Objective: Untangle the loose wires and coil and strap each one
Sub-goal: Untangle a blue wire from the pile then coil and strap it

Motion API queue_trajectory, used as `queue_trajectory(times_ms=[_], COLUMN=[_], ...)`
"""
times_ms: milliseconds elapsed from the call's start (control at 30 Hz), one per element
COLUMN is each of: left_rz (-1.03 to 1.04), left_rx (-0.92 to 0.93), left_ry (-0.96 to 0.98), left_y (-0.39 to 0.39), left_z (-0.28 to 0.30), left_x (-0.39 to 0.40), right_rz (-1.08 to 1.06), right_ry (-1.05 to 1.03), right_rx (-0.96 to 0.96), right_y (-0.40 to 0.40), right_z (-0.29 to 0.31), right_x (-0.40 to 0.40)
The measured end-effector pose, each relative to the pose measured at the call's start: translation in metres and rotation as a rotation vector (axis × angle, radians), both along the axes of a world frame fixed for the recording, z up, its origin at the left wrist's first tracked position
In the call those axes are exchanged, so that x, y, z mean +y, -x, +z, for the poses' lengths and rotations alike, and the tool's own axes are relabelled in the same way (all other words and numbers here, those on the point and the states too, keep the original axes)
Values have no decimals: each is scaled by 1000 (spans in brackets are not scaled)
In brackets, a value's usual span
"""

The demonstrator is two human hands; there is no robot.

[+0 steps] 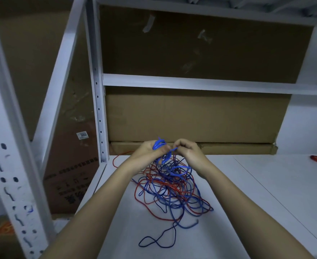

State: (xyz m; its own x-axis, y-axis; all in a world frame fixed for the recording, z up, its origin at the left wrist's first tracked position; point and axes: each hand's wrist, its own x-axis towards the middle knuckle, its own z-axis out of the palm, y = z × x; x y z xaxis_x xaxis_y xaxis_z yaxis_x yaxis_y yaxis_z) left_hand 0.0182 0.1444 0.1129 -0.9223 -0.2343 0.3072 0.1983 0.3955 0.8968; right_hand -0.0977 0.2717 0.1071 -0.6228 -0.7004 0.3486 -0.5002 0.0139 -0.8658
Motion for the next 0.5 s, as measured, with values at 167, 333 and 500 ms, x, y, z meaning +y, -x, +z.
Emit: queue_trajectory(times_ms=[167,333,500], left_rz=[-53,170,398], left_rx=[-44,92,250], left_ry=[96,-25,-328], left_y=[-1,-7,-5], left_z=[6,10,14], left_x=[0,-21,-37], right_rz=[-22,203,140], right_ry=[120,129,172], right_rx=[-91,-250,-257], right_y=[-1,11,15], right_z=[6,2,-14], right_x=[-6,7,16])
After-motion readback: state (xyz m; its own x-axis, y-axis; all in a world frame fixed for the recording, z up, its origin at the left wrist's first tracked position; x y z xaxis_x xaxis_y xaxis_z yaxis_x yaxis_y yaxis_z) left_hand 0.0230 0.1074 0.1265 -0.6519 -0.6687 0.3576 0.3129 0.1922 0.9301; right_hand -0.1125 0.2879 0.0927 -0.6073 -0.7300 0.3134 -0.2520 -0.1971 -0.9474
